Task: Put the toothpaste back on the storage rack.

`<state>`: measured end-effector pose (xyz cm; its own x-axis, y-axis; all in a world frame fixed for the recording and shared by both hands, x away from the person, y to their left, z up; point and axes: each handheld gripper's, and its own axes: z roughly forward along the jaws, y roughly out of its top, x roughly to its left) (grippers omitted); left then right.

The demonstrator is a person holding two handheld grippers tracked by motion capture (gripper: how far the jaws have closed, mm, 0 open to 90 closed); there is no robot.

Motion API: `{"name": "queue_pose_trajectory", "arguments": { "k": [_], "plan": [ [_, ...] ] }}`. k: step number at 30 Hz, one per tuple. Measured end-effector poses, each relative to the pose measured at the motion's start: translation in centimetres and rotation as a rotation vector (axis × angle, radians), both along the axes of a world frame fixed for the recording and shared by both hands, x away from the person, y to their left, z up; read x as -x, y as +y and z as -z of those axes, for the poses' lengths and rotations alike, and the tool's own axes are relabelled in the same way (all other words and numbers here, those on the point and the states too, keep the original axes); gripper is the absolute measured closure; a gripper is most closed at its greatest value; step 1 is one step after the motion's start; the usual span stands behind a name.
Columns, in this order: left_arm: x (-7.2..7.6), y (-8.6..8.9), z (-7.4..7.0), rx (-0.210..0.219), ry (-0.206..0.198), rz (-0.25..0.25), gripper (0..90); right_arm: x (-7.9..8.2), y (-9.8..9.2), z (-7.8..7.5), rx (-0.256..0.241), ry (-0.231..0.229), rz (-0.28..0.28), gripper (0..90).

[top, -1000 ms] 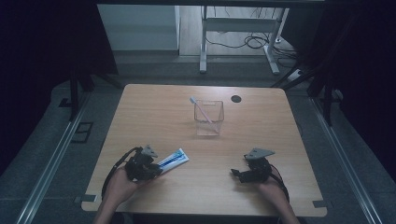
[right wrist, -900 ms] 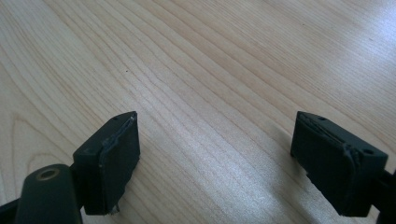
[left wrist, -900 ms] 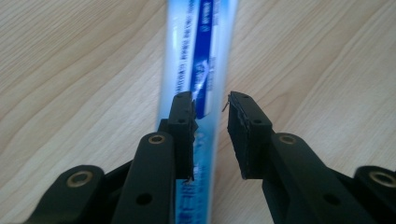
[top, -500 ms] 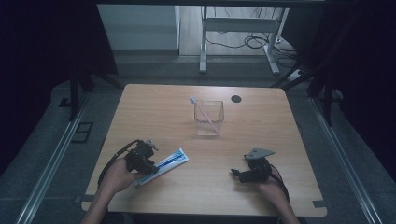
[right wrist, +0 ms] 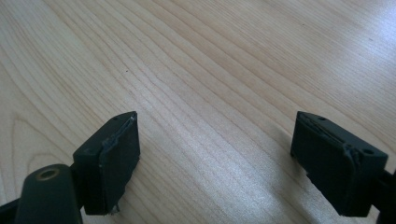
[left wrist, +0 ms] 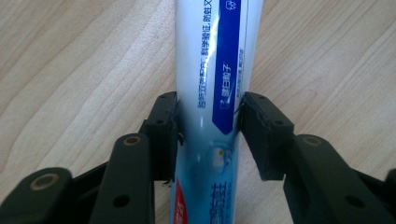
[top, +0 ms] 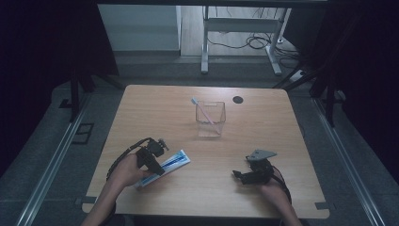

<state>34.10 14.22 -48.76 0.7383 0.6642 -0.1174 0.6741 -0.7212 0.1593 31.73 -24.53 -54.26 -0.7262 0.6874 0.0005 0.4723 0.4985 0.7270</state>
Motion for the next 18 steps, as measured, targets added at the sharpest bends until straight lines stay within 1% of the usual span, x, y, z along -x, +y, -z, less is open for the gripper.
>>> {"name": "queue_pose_trajectory", "arguments": {
  "k": [4,6,8,12,18],
  "plan": [
    [-0.4,-0.6,0.4,-0.037,0.016,0.015,52.6,0.0,0.0,0.0,0.001,0.0,0.0,15.3],
    [-0.6,-0.8,0.4,-0.058,0.022,0.034,51.9,0.0,0.0,0.0,0.001,-0.001,0.0,15.3],
    [-0.7,-1.1,0.6,-0.07,0.028,0.037,51.2,0.0,0.0,0.0,0.001,0.0,-0.001,15.3],
    [-0.9,-1.3,0.8,-0.085,0.038,0.041,50.2,0.0,0.0,0.0,0.0,0.0,0.001,15.3],
    [-1.0,-1.6,1.1,-0.097,0.041,0.042,49.4,0.0,0.0,0.0,0.0,0.0,0.002,15.3]
  ]
}}
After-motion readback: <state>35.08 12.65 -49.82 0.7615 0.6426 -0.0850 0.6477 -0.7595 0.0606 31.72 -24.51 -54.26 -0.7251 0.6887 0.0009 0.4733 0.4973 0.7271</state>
